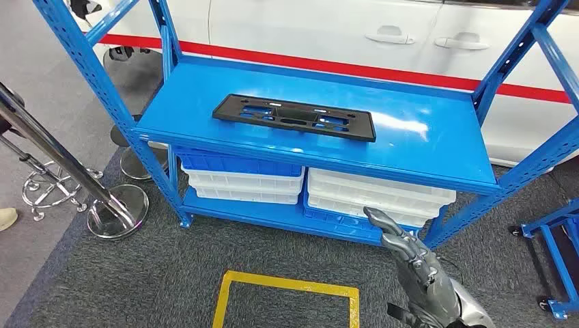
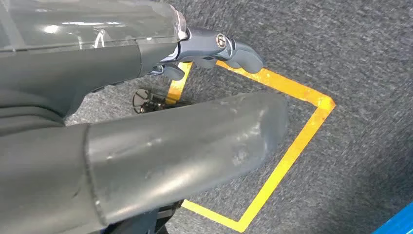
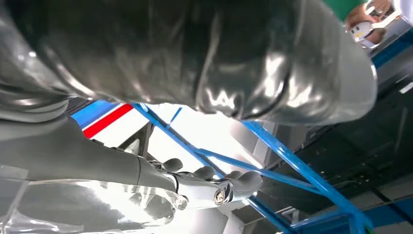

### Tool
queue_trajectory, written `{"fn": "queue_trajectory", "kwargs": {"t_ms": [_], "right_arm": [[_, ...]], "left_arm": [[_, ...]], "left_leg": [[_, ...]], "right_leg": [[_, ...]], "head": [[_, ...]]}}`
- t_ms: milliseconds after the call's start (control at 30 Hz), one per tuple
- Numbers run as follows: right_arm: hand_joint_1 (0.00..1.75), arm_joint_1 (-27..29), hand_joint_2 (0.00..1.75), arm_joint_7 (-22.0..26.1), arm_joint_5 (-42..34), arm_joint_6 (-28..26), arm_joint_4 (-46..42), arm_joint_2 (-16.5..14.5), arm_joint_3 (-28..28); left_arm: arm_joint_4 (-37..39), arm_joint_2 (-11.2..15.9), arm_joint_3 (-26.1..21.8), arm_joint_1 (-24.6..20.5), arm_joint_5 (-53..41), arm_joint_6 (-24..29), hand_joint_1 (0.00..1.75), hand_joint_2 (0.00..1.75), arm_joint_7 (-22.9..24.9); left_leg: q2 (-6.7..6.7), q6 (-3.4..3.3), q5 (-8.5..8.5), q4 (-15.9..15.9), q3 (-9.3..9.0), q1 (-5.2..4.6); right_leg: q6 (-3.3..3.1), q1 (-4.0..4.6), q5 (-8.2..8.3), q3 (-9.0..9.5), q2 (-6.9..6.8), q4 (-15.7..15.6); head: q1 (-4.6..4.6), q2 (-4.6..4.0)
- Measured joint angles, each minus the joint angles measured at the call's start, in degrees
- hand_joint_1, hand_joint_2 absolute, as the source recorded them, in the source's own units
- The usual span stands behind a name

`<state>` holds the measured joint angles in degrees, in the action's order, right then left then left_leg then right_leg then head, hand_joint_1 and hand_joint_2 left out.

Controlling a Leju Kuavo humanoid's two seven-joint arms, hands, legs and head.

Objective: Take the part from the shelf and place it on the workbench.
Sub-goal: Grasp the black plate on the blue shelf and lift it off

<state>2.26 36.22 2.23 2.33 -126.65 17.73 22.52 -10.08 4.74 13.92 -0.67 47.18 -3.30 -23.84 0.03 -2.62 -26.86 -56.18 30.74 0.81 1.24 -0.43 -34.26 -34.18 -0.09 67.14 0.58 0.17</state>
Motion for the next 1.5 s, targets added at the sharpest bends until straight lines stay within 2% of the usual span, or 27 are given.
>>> {"fn": "queue_trajectory", "kwargs": {"t_ms": [100, 133, 167, 233, 300, 400, 467, 500, 567, 600, 633, 667, 733, 767, 833, 933, 1000, 1067, 1100, 1133, 1167, 1200, 1267, 1300, 1333, 1433, 1500], "right_arm": [[0.0, 0.02, 0.0, 0.0, 0.01, 0.01, 0.02, -0.01, 0.01], [0.0, 0.02, 0.0, 0.0, 0.02, 0.01, 0.03, -0.01, 0.01], [0.0, 0.01, 0.0, 0.0, 0.04, 0.01, 0.03, -0.02, 0.01], [0.0, 0.0, 0.0, 0.0, 0.17, 0.0, 0.03, -0.02, 0.01], [0.0, -0.06, 0.0, -0.02, 0.35, -0.02, 0.02, -0.04, 0.04], [0.0, -0.06, 0.0, -0.04, 0.53, -0.03, -0.02, -0.07, 0.1], [0.0, -0.05, 0.0, -0.03, 0.61, -0.06, -0.06, -0.09, 0.11], [0.0, -0.04, 0.0, -0.04, 0.63, -0.07, -0.07, -0.11, 0.13], [0.0, -0.04, 0.0, -0.06, 0.66, -0.11, -0.05, -0.14, 0.15], [0.0, -0.01, 0.0, -0.08, 0.67, -0.12, -0.03, -0.16, 0.16], [0.0, 0.01, 0.0, -0.08, 0.67, -0.13, -0.02, -0.16, 0.16], [0.0, 0.03, 0.0, -0.09, 0.67, -0.14, 0.0, -0.17, 0.16], [0.0, 0.02, 0.0, -0.09, 0.66, -0.17, 0.02, -0.17, 0.16], [0.0, 0.01, 0.0, -0.09, 0.66, -0.19, 0.03, -0.17, 0.16], [0.0, 0.01, 0.0, -0.1, 0.66, -0.25, 0.04, -0.19, 0.16], [0.0, 0.06, 0.0, -0.09, 0.66, -0.32, 0.02, -0.2, 0.15], [0.0, 0.04, 0.0, -0.07, 0.66, -0.33, -0.03, -0.2, 0.09], [0.0, 0.13, 0.0, -0.06, 0.66, -0.34, -0.04, -0.2, 0.03], [0.0, 0.21, 0.0, -0.07, 0.66, -0.34, -0.02, -0.2, 0.02], [0.0, 0.28, 0.0, -0.07, 0.66, -0.34, -0.01, -0.2, 0.02], [0.0, 0.33, 0.0, -0.07, 0.66, -0.34, 0.01, -0.2, 0.01], [0.0, 0.36, 0.0, -0.07, 0.66, -0.34, 0.01, -0.2, 0.01], [0.0, 0.41, 0.0, -0.07, 0.65, -0.34, 0.02, -0.2, -0.04], [0.0, 0.46, 0.0, -0.08, 0.66, -0.34, 0.02, -0.21, -0.08], [0.0, 0.52, 0.0, -0.1, 0.66, -0.34, 0.02, -0.21, -0.13], [0.0, 0.61, 0.0, -0.1, 0.66, -0.33, -0.01, -0.25, -0.22], [0.0, 0.66, 0.0, -0.03, 0.67, -0.33, -0.02, -0.28, -0.23]], "left_arm": [[0.02, 0.04, 0.0, 0.04, -0.04, 0.03, 0.0, 0.0, -0.01], [0.03, 0.06, 0.0, 0.07, -0.06, 0.05, 0.0, 0.0, -0.01], [0.04, 0.07, 0.0, 0.08, -0.1, 0.07, 0.0, 0.0, -0.01], [0.04, -0.01, 0.01, 0.03, -0.21, 0.11, 0.0, 0.0, -0.01], [0.04, -0.13, 0.02, -0.09, -0.28, 0.15, 0.0, 0.0, -0.01], [0.05, -0.13, 0.02, -0.2, -0.31, 0.17, 0.0, 0.0, -0.01], [0.06, -0.05, 0.03, -0.33, -0.32, 0.15, 0.0, 0.0, -0.01], [0.07, 0.02, 0.03, -0.38, -0.32, 0.12, 0.0, 0.0, -0.01], [0.07, 0.11, 0.04, -0.35, -0.32, -0.01, 0.0, 0.0, -0.02], [0.07, 0.14, 0.04, -0.24, -0.32, -0.08, 0.0, 0.0, -0.03], [0.07, 0.16, 0.04, -0.1, -0.33, -0.15, 0.0, 0.0, -0.04], [0.07, 0.22, 0.04, 0.02, -0.35, -0.21, 0.0, 0.0, -0.08], [0.09, 0.4, 0.05, 0.14, -0.43, -0.28, 0.0, 0.0, -0.18], [0.11, 0.49, 0.07, 0.12, -0.48, -0.3, 0.0, 0.0, -0.25], [0.17, 0.54, 0.13, 0.02, -0.55, -0.33, 0.0, 0.0, -0.33], [0.17, 0.54, 0.17, 0.03, -0.56, -0.37, 0.0, 0.0, -0.37], [0.17, 0.54, 0.17, 0.02, -0.56, -0.43, 0.0, 0.0, -0.37], [0.17, 0.55, 0.18, 0.03, -0.56, -0.48, 0.0, 0.0, -0.35], [0.17, 0.55, 0.18, 0.08, -0.56, -0.5, 0.0, 0.0, -0.33], [0.17, 0.56, 0.18, 0.15, -0.56, -0.51, 0.0, 0.0, -0.32], [0.17, 0.56, 0.18, 0.19, -0.56, -0.51, 0.0, 0.0, -0.3], [0.17, 0.57, 0.18, 0.19, -0.56, -0.52, 0.0, 0.0, -0.3], [0.19, 0.5, 0.2, 0.16, -0.56, -0.54, 0.0, 0.0, -0.29], [0.2, 0.45, 0.21, 0.08, -0.56, -0.54, 0.0, 0.0, -0.28], [0.22, 0.4, 0.23, 0.03, -0.56, -0.55, 0.0, 0.0, -0.26], [0.23, 0.46, 0.24, -0.06, -0.56, -0.55, 0.0, 0.0, -0.22], [0.23, 0.58, 0.25, -0.24, -0.56, -0.54, 0.0, 0.0, -0.2]], "left_leg": [[-0.06, -0.01, -0.54, 0.03, -0.65, -0.03], [-0.14, 0.05, -0.88, 0.08, -1.19, -0.03], [-0.25, 0.13, -1.26, 0.2, -1.9, -0.04], [-0.43, 0.39, -1.99, 0.68, -3.39, -0.09], [-0.57, 0.88, -2.56, 1.16, -4.15, -0.13], [-0.42, 1.8, -3.12, 1.93, -4.94, -0.09], [-0.28, 2.34, -4.41, -0.17, -4.43, -0.13], [-0.25, 2.57, -5.85, -3.46, -2.78, -0.11], [-0.25, 3.01, -8.89, -12.01, 2.47, -0.09], [-0.25, 3.18, -9.29, -15.14, 4.79, -0.08], [-0.25, 3.28, -8.29, -15.96, 6.04, -0.07], [-0.24, 3.3, -6.08, -14.47, 6.14, -0.07], [-0.2, 3.06, -0.24, -6.87, 3.91, -0.1], [-0.18, 2.79, 1.46, -3.26, 2.58, -0.19], [-0.21, 1.95, 1.96, 0.06, 1.39, -0.37], [-0.3, 0.72, 1.27, 0.65, 0.67, -0.19], [-0.31, 0.13, 0.95, 0.83, -0.19, -0.02], [-0.33, -0.13, 0.36, 0.83, -0.68, -0.04], [-0.35, -0.12, -0.04, 0.83, -1.07, -0.05], [-0.37, -0.07, -0.49, 0.82, -1.61, -0.06], [-0.41, 0.03, -0.99, 0.84, -2.33, -0.06], [-0.45, 0.17, -1.52, 0.94, -3.21, -0.06], [-0.58, 0.54, -2.49, 1.45, -4.89, -0.04], [-0.67, 0.87, -2.96, 1.78, -5.47, -0.03], [-0.73, 1.22, -3.19, 2.02, -6.08, -0.02], [-0.62, 2.32, -3.33, 1.49, -7.27, -0.12], [-0.45, 2.7, -4.65, -2.79, -5.4, -0.07]], "right_leg": [[0.11, -0.04, -0.75, -4.14, 0.0, 5.81], [0.01, -0.03, 0.52, -4.86, 0.0, 5.85], [-0.27, 0.05, 2.9, -4.41, 0.01, 3.57], [-1.37, 0.46, 8.28, -1.56, 0.03, -4.51], [-2.47, 0.94, 10.3, 0.5, -0.02, -9.8], [-2.99, 0.96, 9.88, 1.43, 0.04, -11.39], [-3.15, 0.5, 9.76, 2.47, 0.08, -12.46], [-3.22, 0.3, 9.58, 2.94, 0.03, -12.72], [-3.43, 0.34, 8.8, 3.52, 0.0, -12.62], [-3.41, 0.35, 8.34, 3.9, 0.03, -12.53], [-3.34, 0.34, 7.84, 4.46, 0.07, -12.48], [-3.22, 0.31, 7.3, 5.21, 0.12, -12.46], [-2.81, 0.26, 6.08, 6.92, 0.14, -12.52], [-2.5, 0.33, 5.51, 7.5, 0.16, -12.53], [-1.79, 0.49, 4.91, 8.02, 0.22, -12.63], [-0.89, 0.52, 4.45, 8.15, 0.28, -11.56], [-0.33, 0.28, 2.33, 5.9, 0.23, -7.08], [0.2, 0.03, -0.8, 0.82, 0.2, 0.94], [0.37, -0.07, -1.74, -1.65, 0.19, 4.12], [0.44, -0.14, -1.67, -3.28, 0.18, 5.43], [0.35, -0.17, -0.44, -3.81, 0.17, 4.56], [0.08, -0.15, 1.97, -3.38, 0.16, 1.69], [-0.98, 0.29, 7.8, -1.54, 0.13, -6.06], [-1.48, 0.59, 9.46, -0.91, 0.19, -8.81], [-1.93, 0.85, 10.22, -0.58, 0.24, -10.42], [-2.88, 0.8, 10.1, 0.92, 0.42, -11.71], [-3.47, 0.57, 9.91, 2.26, 0.36, -12.07]], "head": [[0.01, 0.01], [0.01, 0.01], [0.01, 0.01], [-0.01, 0.01], [-0.04, 0.02], [-0.07, 0.02], [-0.07, 0.01], [-0.05, 0.01], [-0.04, 0.0], [-0.04, 0.01], [-0.04, 0.01], [-0.03, 0.01], [-0.04, 0.02], [-0.04, 0.02], [-0.05, 0.01], [-0.05, 0.01], [-0.07, 0.0], [-0.07, 0.0], [-0.07, 0.01], [-0.07, 0.01], [-0.08, 0.01], [-0.08, 0.01], [-0.07, 0.01], [-0.07, 0.0], [-0.08, 0.0], [-0.07, 0.0], [-0.04, 0.0]]}}
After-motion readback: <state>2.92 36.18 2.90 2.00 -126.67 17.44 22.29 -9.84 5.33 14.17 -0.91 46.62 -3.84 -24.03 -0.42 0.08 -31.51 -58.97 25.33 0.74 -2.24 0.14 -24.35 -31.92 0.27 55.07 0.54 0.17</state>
